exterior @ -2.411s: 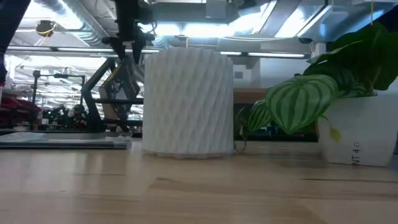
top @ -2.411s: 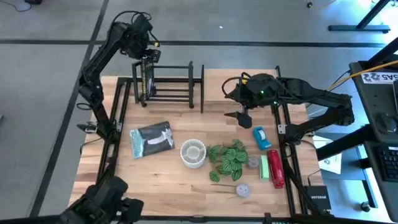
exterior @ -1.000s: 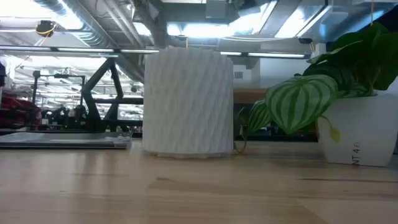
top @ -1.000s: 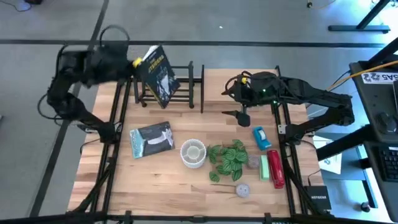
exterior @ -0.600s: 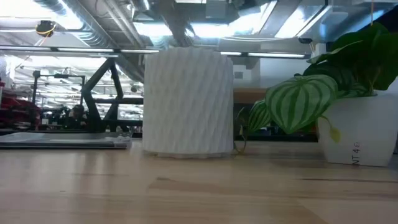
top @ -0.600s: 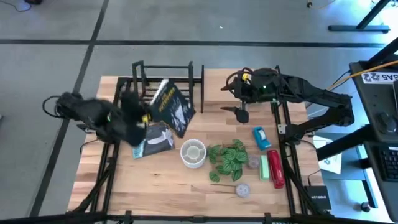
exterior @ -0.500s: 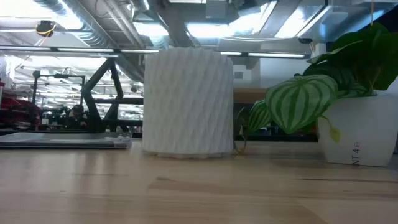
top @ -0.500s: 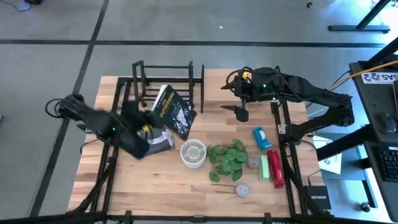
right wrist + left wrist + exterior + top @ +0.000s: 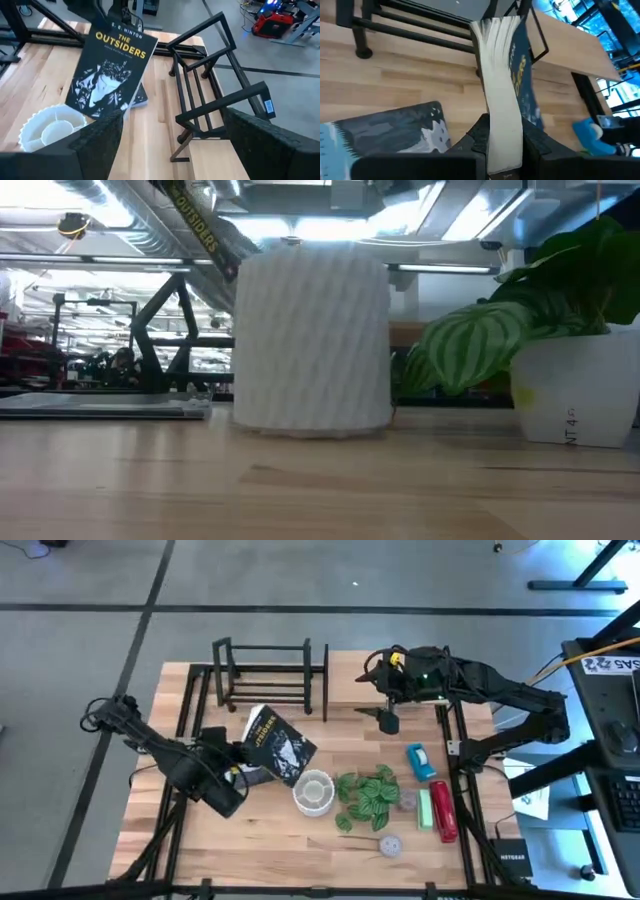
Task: Stock shelves
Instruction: Remove the black book from the bookshelf
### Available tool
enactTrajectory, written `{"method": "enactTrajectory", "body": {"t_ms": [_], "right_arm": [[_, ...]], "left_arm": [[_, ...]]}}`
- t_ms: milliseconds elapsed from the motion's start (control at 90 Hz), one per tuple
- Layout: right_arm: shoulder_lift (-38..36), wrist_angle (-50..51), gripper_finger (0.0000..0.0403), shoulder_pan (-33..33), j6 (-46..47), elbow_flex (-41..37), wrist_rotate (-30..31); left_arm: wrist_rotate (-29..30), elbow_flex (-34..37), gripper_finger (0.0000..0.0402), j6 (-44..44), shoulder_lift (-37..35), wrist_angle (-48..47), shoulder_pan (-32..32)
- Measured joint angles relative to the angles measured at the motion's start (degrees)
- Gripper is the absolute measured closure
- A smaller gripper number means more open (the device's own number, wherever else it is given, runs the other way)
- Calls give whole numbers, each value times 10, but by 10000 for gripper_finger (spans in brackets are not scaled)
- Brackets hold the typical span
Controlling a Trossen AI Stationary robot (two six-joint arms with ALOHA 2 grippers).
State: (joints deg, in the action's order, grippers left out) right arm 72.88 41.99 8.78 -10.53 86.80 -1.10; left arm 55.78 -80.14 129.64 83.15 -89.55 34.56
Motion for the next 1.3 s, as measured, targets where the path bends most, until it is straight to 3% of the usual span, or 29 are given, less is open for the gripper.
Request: {"method": "enactTrajectory", "body": {"t_ms": [244,511,833,1078,1189,1300], "right_arm": [[5,-48,72,0,59,0,-12],[83,-81,72,22,195,18,-252],[277,-88,72,25,182,219,-274],[395,-91,74,20,196,323,-403],[424,-98,106,7,196,336,-427],[432,-119,189,-1,197,337,-434]], "left_arm": [[99,-18,371,-30,-22,-10,-1],[175,-82,371,-206,-84,3,33],[177,-113,371,-481,-125,137,83],[177,-113,371,-558,-142,174,112],[176,-113,371,-567,-147,174,123],[165,-113,371,-578,-152,171,129]]}}
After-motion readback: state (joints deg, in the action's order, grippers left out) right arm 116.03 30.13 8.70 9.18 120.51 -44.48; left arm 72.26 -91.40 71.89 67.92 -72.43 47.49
